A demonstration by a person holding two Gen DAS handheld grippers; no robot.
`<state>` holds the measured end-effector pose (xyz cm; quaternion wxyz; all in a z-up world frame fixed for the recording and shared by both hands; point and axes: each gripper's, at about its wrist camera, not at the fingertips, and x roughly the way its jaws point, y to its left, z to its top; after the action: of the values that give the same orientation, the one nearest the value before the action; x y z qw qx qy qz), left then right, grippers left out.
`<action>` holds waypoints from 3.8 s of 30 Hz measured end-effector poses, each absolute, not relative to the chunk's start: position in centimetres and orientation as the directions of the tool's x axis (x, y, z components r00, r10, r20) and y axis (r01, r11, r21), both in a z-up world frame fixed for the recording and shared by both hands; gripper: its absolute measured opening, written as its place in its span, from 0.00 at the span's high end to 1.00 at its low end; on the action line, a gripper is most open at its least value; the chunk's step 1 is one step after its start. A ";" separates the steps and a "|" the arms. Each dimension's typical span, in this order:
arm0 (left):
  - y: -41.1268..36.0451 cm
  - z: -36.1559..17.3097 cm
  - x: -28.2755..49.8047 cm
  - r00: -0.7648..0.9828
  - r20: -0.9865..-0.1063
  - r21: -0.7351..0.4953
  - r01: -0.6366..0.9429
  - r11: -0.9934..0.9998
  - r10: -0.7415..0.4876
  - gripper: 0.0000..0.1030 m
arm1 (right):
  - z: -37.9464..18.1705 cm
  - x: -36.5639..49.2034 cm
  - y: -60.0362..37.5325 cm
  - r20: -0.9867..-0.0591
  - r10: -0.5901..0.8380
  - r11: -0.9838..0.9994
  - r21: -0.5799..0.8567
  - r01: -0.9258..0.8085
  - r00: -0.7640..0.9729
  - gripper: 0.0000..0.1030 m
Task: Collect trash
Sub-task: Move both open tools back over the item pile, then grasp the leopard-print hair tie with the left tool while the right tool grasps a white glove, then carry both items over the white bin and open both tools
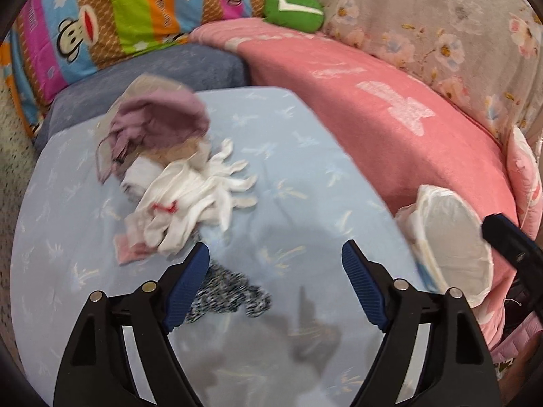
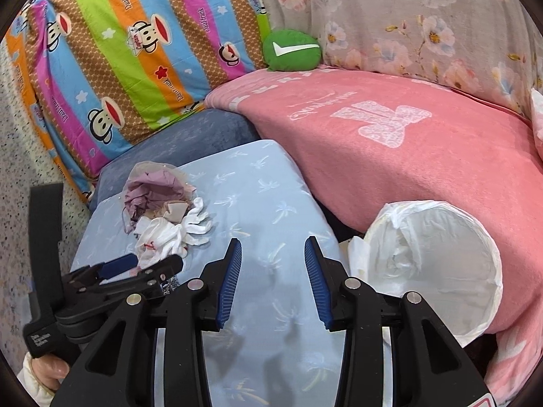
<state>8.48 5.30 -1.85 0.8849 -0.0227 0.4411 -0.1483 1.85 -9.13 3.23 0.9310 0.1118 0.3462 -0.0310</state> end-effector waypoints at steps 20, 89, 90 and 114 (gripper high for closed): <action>11.5 -9.3 10.0 0.412 -0.867 -0.230 0.171 0.958 -0.282 0.88 | -0.5 6.8 -2.4 -0.722 0.090 0.986 0.160 0.039 0.686 0.63; -13.1 3.4 7.4 0.377 -0.701 -0.228 0.685 0.692 -0.605 0.95 | 5.0 -1.3 -24.3 -0.599 -0.192 0.865 0.271 0.422 0.777 0.96; -13.6 3.2 7.2 0.369 -0.703 -0.229 0.691 0.685 -0.608 0.95 | 4.7 -1.4 -24.6 -0.605 -0.196 0.861 0.271 0.431 0.772 0.96; -19.4 -1.4 6.6 0.336 -0.774 -0.171 0.704 0.689 -0.536 0.95 | 0.5 -1.6 -28.7 -0.635 -0.198 0.793 0.344 0.503 0.747 0.96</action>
<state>6.60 -19.39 -1.39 0.8115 0.0977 0.4312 -0.3821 -1.57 -28.66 0.50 0.8988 0.2561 0.2978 -0.1948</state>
